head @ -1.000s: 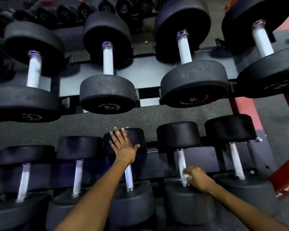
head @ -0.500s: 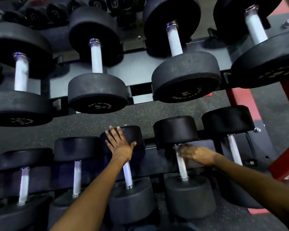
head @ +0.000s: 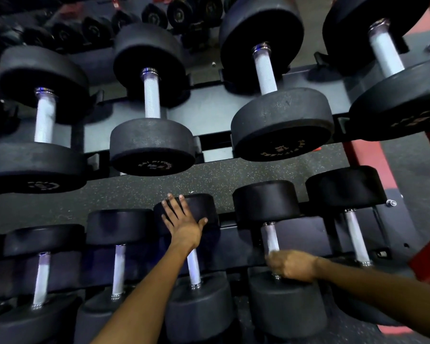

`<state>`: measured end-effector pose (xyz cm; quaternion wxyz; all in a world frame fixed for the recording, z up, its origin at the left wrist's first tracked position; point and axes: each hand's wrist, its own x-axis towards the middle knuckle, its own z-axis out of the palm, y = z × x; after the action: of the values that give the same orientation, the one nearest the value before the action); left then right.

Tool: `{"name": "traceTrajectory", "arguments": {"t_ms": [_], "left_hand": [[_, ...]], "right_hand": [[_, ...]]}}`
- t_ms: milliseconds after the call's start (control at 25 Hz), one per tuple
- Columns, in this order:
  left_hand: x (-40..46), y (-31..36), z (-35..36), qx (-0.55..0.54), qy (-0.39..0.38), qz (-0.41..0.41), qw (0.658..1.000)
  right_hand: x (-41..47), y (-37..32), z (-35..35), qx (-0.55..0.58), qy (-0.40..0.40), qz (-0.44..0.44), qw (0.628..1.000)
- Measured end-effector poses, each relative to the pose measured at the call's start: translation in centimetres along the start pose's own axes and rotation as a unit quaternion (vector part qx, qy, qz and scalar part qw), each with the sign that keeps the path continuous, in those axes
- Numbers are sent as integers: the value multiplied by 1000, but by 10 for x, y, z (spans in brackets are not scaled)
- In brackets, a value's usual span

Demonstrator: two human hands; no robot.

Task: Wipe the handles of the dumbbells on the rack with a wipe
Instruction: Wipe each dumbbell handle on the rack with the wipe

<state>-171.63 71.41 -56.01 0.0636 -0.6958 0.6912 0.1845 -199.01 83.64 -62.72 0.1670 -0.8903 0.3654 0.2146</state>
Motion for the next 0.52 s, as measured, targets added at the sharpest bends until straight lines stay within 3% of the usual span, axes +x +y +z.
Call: {"name": "traceTrajectory", "arguments": {"t_ms": [80,160,200,320,360,440,520], "left_hand": [[1,1,-1,-9,0,2,1000],[0,3,-1,-10,-4,3,1000],[-1,3,-1,-9,-5,1,1000],[-1,1,-2,-8,-5,-1,1000],[-1,1,-2,-9,-6,-1,1000],[0,2,-2,-12,-12,0,1000],[-1,1,-2,-10,-10,-1,1000]], "right_hand": [[3,6,-8,-5,-96,-7,995],[22,24,-20,-84,56,31,994],[27,16,-24,-109,60,80,989],[34,-17,-14,-96,-143,42,984],[35,-19,-18,-107,-173,31,979],[48,-6,-24,-149,-73,83,983],[57,-4,-31,-155,-70,128,977]]}}
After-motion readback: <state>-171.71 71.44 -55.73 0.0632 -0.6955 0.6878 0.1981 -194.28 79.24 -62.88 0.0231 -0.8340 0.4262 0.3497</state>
